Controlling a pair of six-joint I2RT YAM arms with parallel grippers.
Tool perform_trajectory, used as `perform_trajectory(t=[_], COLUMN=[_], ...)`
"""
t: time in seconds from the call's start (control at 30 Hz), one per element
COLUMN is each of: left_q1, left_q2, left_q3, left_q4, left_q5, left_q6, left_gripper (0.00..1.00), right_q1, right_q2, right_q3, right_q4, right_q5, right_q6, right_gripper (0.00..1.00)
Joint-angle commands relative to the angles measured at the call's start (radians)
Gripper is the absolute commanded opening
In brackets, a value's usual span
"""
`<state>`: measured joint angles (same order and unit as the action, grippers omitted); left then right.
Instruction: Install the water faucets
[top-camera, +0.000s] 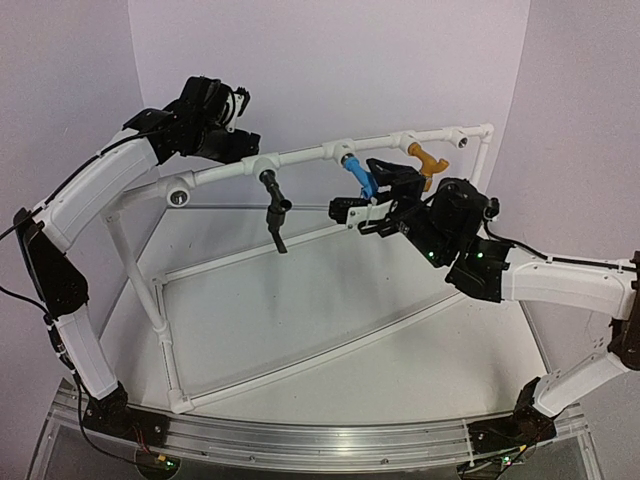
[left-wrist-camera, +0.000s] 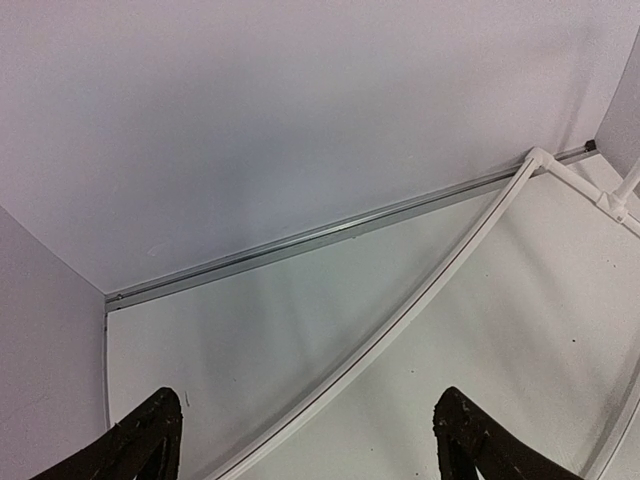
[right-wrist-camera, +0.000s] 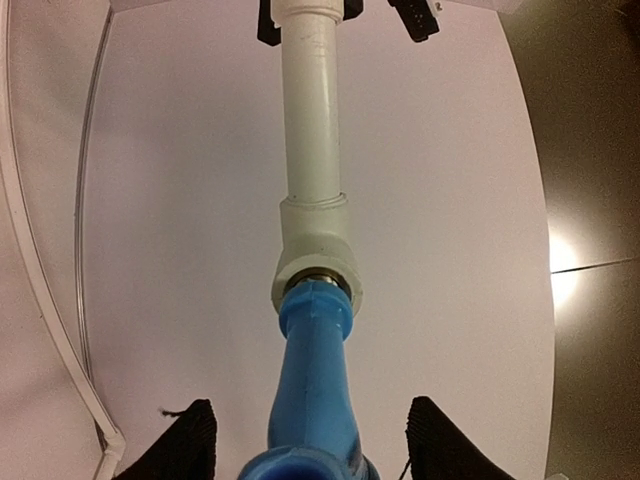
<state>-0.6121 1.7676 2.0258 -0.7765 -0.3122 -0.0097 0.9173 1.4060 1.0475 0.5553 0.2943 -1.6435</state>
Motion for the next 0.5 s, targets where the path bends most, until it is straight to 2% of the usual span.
perform_trajectory(t=[0.0, 0.13, 0.47], left_q1=[-0.017, -0.016, -0.017], left_q2=[-0.039, -0.035, -0.028], left_q3=[-0.01, -0.012, -0.007], left_q4=[0.007, 0.009, 0.01], left_q5=[0.05, 0.051, 0.057], left_q6=[-0.008, -0.004, 0.0], left_gripper=[0.86, 0.86, 0.83], right_q1=[0.006, 0.006, 0.005], right_q2=[0.016, 0.028, 0.046], right_q3=[0.061, 0.071, 0.085], right_q4=[0.048, 0.038, 0.019], right_q5=[-0.008, -0.007, 0.013], right_q6=[0.008, 0.018, 0.065], right_gripper=[0.48, 0.36, 0.14])
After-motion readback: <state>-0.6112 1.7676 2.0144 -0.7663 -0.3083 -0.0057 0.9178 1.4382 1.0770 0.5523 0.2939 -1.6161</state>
